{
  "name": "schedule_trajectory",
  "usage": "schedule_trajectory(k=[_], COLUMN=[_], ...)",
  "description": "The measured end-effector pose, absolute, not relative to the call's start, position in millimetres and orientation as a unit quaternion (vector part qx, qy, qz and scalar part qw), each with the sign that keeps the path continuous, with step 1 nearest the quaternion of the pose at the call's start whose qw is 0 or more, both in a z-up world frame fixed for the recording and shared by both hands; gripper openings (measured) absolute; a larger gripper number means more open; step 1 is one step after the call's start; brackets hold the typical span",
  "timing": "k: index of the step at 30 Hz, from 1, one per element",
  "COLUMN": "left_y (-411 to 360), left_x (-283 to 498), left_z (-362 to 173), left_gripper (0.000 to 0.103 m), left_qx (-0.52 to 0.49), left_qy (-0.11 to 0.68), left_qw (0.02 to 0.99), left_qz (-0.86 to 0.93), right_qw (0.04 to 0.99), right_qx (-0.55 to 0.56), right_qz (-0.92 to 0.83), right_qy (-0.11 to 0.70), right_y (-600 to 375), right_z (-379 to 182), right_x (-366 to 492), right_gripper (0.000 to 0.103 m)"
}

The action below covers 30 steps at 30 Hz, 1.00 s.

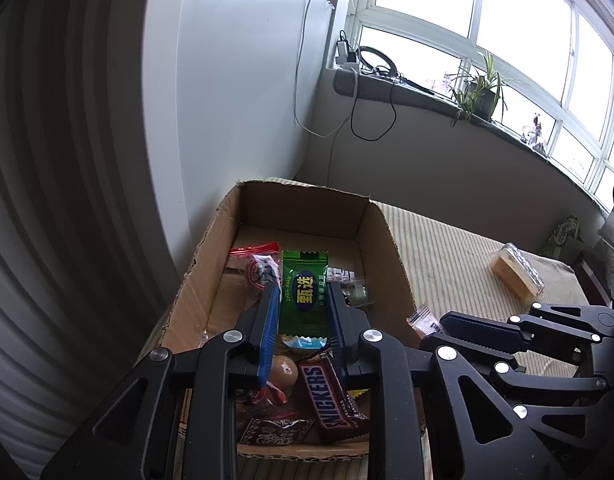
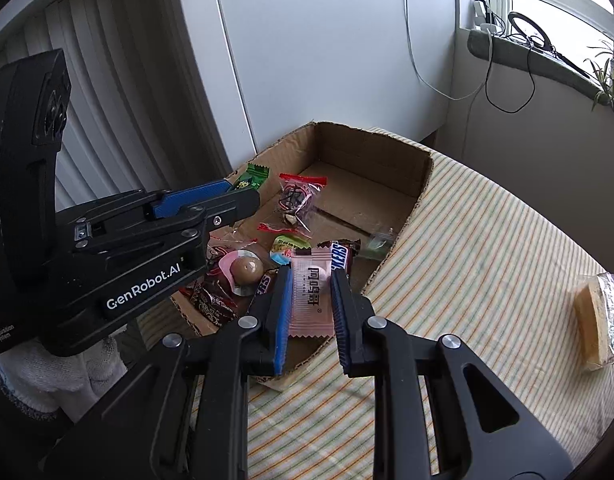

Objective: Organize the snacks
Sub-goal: 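Carry the green packet and pink candy over the box and open both grippers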

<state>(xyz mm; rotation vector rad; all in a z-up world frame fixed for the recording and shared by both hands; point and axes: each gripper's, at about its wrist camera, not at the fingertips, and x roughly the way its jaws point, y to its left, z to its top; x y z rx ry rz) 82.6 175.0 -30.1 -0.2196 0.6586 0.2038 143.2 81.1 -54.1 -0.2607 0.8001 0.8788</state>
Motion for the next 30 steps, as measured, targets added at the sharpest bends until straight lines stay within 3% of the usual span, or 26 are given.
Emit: schedule_trajectory(k=[15,17,19,22,25,30], left_y=[198.0,198.8,198.3,198.3,198.5,197.6], left_x=[81.8,81.0,80.4,79.3,77.4,75.4], left_z=[-37.6,-37.1,-36.6,-34.9,-31.9,-26.7], left_gripper=[0.023,0.024,0.03,0.046,0.05,0.056], left_qx=[-0.114,-0.116,-0.114,-0.114,-0.116,-0.119], left_qy=[0.326,0.326,0.327,0.323,0.32,0.315], left_qw=[0.931,0.93,0.93,0.931,0.932,0.933], left_qz=[0.118,0.12,0.121,0.127,0.128,0.129], right_qw=[0.811,0.812,0.816,0.82,0.826,0.833], right_qx=[-0.138,-0.138,-0.137,-0.138,-0.138,-0.13], right_qz=[0.417,0.416,0.414,0.414,0.411,0.406], right_qy=[0.386,0.385,0.378,0.371,0.36,0.353], right_y=[98.8,97.2,94.7,89.3,81.0,61.8], right_z=[-67.4,-65.8,-63.5,-59.0,-53.4,-46.7], right_x=[145.0,143.8,141.9,138.7,136.1,136.0], right_gripper=[0.021,0.03,0.052,0.061,0.076,0.083])
